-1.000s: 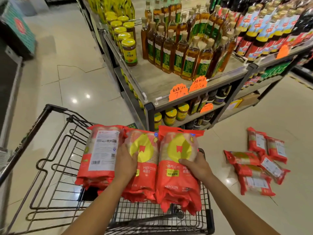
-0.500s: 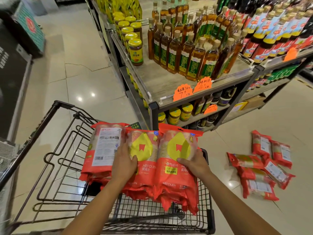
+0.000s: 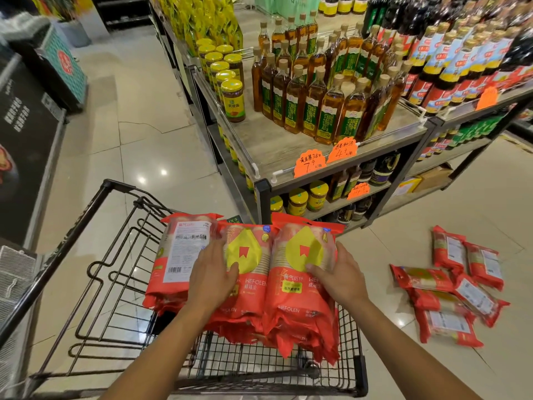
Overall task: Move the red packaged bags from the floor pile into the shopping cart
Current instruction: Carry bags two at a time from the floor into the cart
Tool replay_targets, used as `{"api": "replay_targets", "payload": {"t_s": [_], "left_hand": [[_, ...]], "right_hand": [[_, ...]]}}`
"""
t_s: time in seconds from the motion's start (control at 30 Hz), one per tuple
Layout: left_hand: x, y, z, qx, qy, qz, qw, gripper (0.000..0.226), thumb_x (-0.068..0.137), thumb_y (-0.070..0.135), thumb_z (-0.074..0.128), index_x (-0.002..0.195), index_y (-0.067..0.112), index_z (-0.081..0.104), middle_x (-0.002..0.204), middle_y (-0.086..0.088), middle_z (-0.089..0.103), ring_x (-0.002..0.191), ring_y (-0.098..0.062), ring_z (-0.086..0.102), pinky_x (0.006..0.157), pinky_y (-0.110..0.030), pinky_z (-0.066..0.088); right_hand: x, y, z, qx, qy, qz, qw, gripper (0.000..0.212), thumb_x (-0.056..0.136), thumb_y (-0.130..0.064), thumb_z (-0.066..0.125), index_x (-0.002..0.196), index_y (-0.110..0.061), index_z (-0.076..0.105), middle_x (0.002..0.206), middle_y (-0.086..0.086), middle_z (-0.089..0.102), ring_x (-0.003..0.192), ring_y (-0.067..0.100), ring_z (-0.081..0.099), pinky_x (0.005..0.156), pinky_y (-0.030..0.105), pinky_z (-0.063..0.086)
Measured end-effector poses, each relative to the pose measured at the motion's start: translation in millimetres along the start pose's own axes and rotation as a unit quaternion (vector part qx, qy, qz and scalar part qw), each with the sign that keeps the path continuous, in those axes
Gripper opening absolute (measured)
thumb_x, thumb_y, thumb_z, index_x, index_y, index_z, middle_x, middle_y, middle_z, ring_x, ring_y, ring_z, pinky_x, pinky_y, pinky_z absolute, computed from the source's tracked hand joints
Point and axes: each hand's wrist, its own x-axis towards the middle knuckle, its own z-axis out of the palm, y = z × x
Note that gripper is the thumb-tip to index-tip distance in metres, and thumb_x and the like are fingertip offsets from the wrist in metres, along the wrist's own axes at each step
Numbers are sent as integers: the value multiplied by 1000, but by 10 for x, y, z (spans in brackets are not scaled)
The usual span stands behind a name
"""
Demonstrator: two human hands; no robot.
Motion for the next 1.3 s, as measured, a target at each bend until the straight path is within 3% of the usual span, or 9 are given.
{"api": "replay_targets", "payload": {"t_s": [0.23,0.33,0.43,0.53,0.67,0.87,1.1,1.2,1.3], "left_hand": [[113,394,-195,88,18,170,981,64,91,49,59,141,12,51,143,-10,55,129,-31,52,108,-46,41],[140,646,-273,116,20,238,964,73,91,61,37,143,11,52,144,-11,55,131,-31,52,108,-48,42],[95,852,-323,137,24,304,942,75,94,62,32,149,13,46,151,-10,49,138,-30,44,115,-48,36],[6,1087,-315,142,20,352,925,76,92,63,35,148,12,47,149,-11,50,137,-32,45,115,-51,35],[-188,1480,-180,124,-5,437,891,76,88,59,42,147,11,46,149,-12,49,135,-33,45,112,-53,36],[-814,2174,213,117,-51,529,839,78,89,61,42,149,11,45,151,-12,49,139,-33,43,118,-50,28],[-1619,3009,635,106,-86,618,774,73,88,55,47,145,9,46,143,-15,52,128,-36,49,109,-52,38],[-1991,3399,882,105,-93,632,763,74,87,55,45,143,7,49,142,-16,54,128,-38,50,108,-53,40],[-2405,3779,1134,104,-103,644,751,70,88,53,48,141,7,51,138,-17,56,125,-38,51,103,-53,42]], "right_hand": [[-300,-364,-225,-160,92,-88,979,103,81,-80,40,161,-18,19,163,4,32,151,22,28,122,45,27],[-539,-503,-360,-208,130,-93,965,95,88,-77,37,161,-21,18,166,5,26,153,23,21,124,45,19],[-790,-569,-432,-239,161,-89,953,88,92,-75,34,161,-21,18,166,8,25,154,26,18,125,48,15],[-1046,-569,-516,-266,207,-58,940,86,92,-72,31,160,-19,25,163,12,32,152,29,25,123,51,18],[-1473,-404,-679,-266,228,18,936,89,89,-72,22,161,-21,19,166,12,25,154,30,18,124,53,14],[-2311,171,-1008,-267,278,130,914,85,90,-65,49,159,-20,27,163,11,32,151,32,27,123,53,17],[-3169,983,-1372,-258,320,234,881,79,91,-66,40,151,-15,44,151,16,50,139,36,47,114,56,35],[-3506,1383,-1562,-247,317,266,876,83,90,-69,31,153,-15,42,155,14,46,142,35,44,117,55,31],[-3815,1774,-1783,-217,315,271,883,94,86,-73,14,159,-17,30,162,12,35,150,33,32,122,53,18]]}}
